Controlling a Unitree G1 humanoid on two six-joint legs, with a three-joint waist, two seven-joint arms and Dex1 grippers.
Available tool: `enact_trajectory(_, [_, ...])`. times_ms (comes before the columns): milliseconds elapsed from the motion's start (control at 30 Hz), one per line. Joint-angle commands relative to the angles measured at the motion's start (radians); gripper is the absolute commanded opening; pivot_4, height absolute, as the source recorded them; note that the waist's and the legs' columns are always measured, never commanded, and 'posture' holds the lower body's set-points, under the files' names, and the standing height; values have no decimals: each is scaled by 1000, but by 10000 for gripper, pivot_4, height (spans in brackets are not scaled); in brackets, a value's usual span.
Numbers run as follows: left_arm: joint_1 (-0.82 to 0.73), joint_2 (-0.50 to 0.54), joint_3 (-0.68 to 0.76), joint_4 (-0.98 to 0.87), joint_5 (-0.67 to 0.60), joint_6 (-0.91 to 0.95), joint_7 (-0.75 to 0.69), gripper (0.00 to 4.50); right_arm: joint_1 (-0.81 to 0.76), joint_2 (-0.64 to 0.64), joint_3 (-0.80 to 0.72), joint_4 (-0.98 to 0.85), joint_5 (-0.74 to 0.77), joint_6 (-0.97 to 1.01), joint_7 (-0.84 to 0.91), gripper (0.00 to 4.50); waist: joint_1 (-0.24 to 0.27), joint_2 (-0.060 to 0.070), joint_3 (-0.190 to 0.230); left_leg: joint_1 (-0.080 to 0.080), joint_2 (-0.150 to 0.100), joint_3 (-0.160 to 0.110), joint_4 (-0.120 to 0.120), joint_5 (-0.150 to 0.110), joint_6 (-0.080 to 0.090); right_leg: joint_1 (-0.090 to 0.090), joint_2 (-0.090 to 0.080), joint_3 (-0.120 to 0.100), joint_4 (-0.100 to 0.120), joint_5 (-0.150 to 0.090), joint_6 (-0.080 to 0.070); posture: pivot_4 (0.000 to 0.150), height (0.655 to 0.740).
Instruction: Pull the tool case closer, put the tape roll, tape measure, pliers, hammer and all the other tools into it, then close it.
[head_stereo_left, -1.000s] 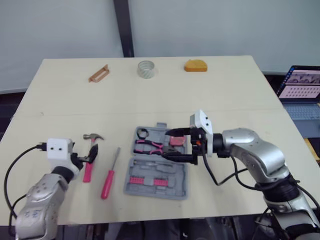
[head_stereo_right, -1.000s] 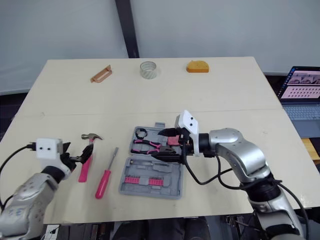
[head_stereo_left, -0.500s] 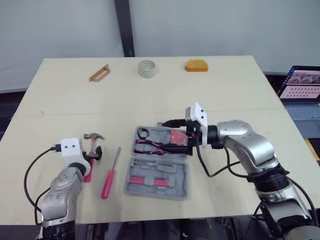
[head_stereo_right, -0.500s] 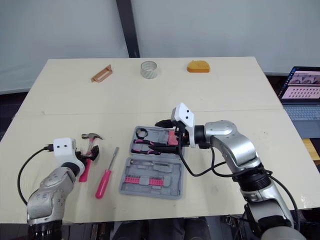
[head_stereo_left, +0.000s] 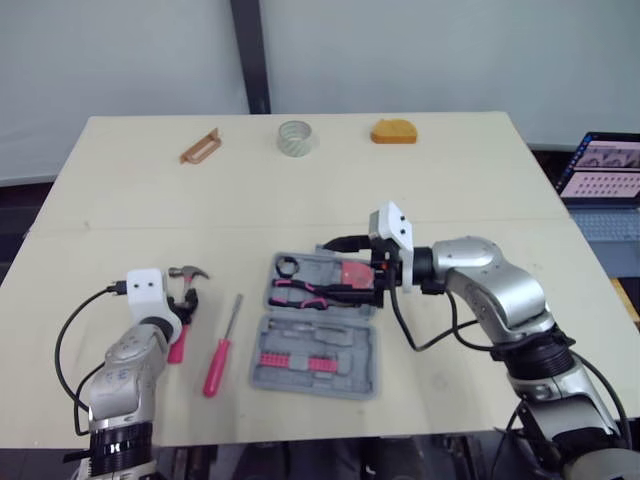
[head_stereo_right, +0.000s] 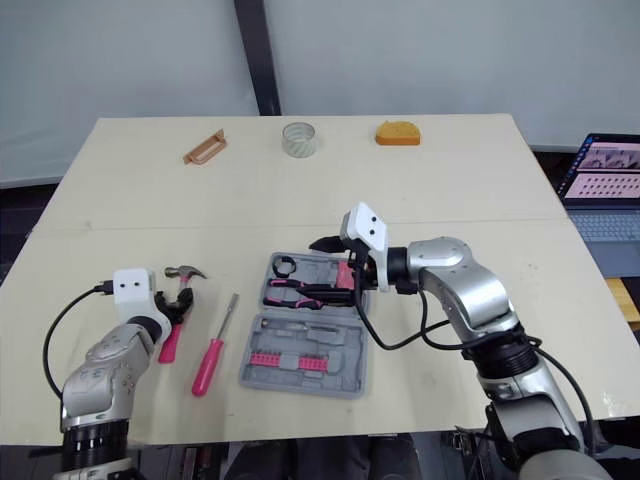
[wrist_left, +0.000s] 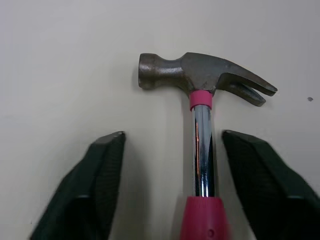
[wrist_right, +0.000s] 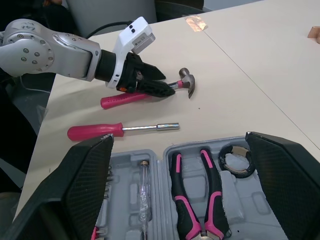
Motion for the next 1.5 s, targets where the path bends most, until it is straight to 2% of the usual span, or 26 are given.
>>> enact_trajectory(33, [-6, -2, -30, 17, 11, -5, -17, 27589, -6, 3, -24, -18, 8, -15, 4, 45000, 1, 0, 0, 0, 0, 0, 0, 0, 0, 0, 0, 0, 0, 0, 0, 1500, 7400])
enact_trajectory(233, [-19, -6, -37, 37, 17, -17, -18, 27589, -1, 1, -25, -21, 8, -13, 3, 45000, 3, 0, 0, 0, 0, 0, 0, 0, 0, 0, 0, 0, 0, 0, 0, 1500, 7400])
enact_trajectory(300, [-37, -8, -43, 61, 19, -25, -20, 22266, -4, 3, -23, -16, 6, -14, 4, 45000, 6, 0, 0, 0, 0, 0, 0, 0, 0, 0, 0, 0, 0, 0, 0, 1500, 7400])
enact_trajectory(1167, [-86, -15, -67, 142, 27, -69, -27, 22266, -12, 9, -27, -2, 2, -20, 4, 45000, 21, 0, 0, 0, 0, 0, 2, 0, 0, 0, 0, 0, 1, 0, 0, 1500, 7400])
enact_trajectory(1267, [-91, -15, -66, 149, 28, -74, -26, 14237, -12, 10, -26, -1, 2, -20, 4, 45000, 21, 0, 0, 0, 0, 0, 2, 0, 0, 0, 0, 0, 1, 0, 0, 1500, 7400])
enact_trajectory(1367, [-93, -17, -65, 153, 31, -78, -28, 270, -12, 9, -27, 1, 0, -21, 5, 45000, 21, 0, 0, 0, 0, 0, 2, 0, 0, 0, 0, 0, 0, 1, 0, 1500, 7400])
enact_trajectory(1500, [-94, -15, -65, 168, 33, -85, -33, 270, -11, 12, -33, 9, 0, -23, -2, 45000, 21, 0, 0, 0, 0, 0, 2, 0, 0, 0, 0, 0, 1, 1, 0, 1500, 7400])
